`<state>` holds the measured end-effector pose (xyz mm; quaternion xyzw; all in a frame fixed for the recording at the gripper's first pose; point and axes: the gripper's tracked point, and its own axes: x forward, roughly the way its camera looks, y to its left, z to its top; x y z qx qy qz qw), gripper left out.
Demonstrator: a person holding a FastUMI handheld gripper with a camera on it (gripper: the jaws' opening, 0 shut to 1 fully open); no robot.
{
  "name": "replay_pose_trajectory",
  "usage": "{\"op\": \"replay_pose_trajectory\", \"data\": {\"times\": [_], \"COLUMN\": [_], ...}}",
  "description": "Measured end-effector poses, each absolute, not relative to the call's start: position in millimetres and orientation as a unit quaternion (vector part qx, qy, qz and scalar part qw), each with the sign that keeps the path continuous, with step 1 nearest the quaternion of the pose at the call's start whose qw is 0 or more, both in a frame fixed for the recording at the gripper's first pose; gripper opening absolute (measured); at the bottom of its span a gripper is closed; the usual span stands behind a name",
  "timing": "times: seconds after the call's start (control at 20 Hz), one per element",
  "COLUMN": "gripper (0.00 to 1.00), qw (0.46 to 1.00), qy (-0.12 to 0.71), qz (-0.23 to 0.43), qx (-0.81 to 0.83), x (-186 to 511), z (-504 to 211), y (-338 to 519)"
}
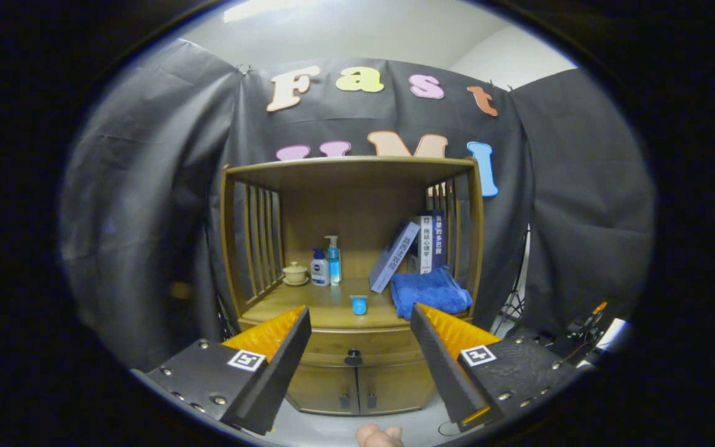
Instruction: Pull open the drawer, take out the items inside it, and place them on the countertop above the cabinet.
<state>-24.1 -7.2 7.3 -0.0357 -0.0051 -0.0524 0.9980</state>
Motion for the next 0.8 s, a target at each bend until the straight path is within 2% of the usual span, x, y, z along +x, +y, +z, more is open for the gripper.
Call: {"op": "replay_pose_trajectory", "data": {"times": [0.8], "gripper": [0.99], "qw": [0.999], "qy": [-0.005], "qz": [-0.036], "qx": [-0.034], "x": [-41.7], "z": [4.3], "y": [-30.0]}}
